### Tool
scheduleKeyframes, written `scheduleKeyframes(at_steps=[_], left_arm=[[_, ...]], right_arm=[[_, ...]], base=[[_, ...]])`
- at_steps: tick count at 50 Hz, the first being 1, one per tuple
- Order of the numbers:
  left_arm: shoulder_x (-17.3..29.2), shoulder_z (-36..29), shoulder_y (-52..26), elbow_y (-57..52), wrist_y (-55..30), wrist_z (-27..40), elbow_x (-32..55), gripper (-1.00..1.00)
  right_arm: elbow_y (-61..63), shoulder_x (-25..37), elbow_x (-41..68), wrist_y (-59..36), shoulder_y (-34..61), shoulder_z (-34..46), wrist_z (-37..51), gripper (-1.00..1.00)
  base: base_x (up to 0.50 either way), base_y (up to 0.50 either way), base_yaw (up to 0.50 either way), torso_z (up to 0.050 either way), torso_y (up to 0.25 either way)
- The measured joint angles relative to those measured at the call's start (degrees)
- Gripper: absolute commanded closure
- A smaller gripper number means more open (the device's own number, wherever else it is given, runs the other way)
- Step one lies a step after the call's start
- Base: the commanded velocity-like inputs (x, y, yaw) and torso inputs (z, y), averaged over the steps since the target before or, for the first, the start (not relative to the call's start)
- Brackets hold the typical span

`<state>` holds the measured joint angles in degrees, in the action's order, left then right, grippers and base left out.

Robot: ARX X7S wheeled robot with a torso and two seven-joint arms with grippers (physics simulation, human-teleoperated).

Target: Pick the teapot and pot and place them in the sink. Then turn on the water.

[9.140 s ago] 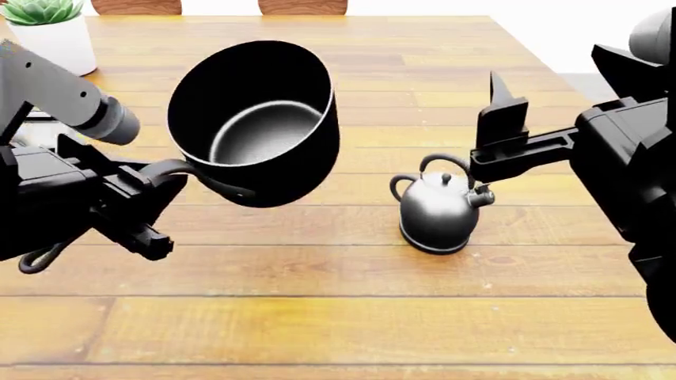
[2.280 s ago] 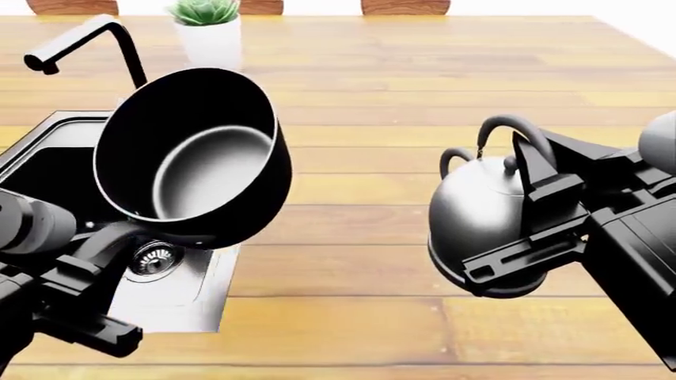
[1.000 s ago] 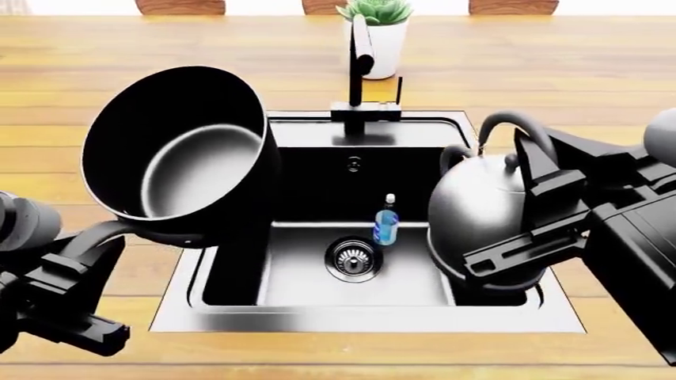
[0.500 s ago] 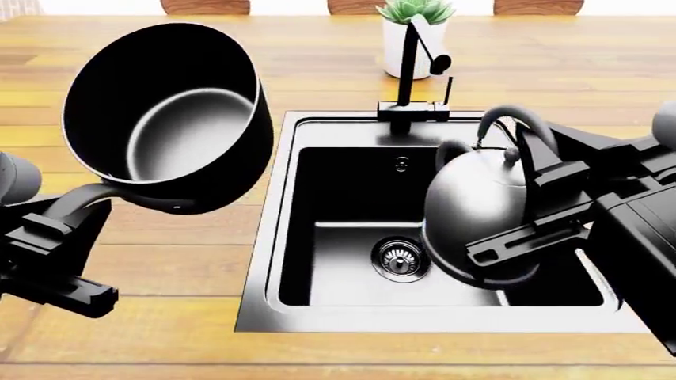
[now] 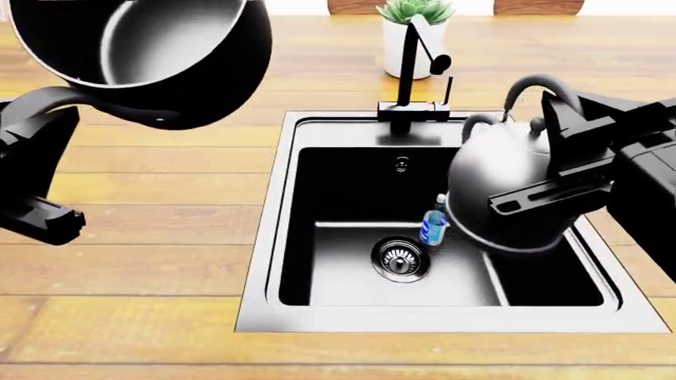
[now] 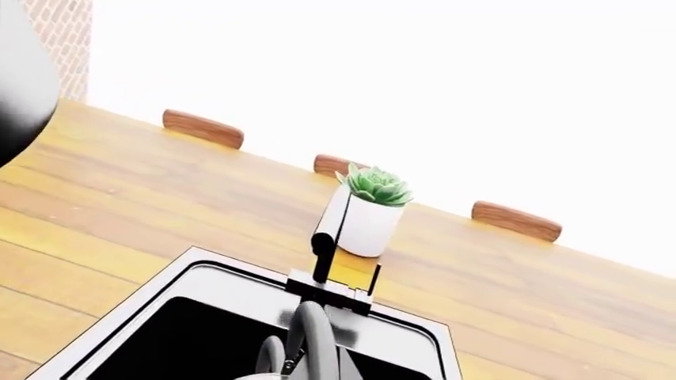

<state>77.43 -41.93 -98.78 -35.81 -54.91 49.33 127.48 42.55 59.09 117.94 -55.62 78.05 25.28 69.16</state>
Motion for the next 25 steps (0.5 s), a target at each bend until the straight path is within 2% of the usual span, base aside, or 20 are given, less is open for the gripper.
scheduleKeyframes(at_steps=[25], left_arm=[[-2.69,0.40,-4.75,3.39,-2.46,0.46,-0.69,1.00]], right_arm=[[-7.33,-0.45,2.38,-4.97,10.23,2.86,0.76,1.00]], base=[[0.00,0.00,0.00,0.002,0.004]])
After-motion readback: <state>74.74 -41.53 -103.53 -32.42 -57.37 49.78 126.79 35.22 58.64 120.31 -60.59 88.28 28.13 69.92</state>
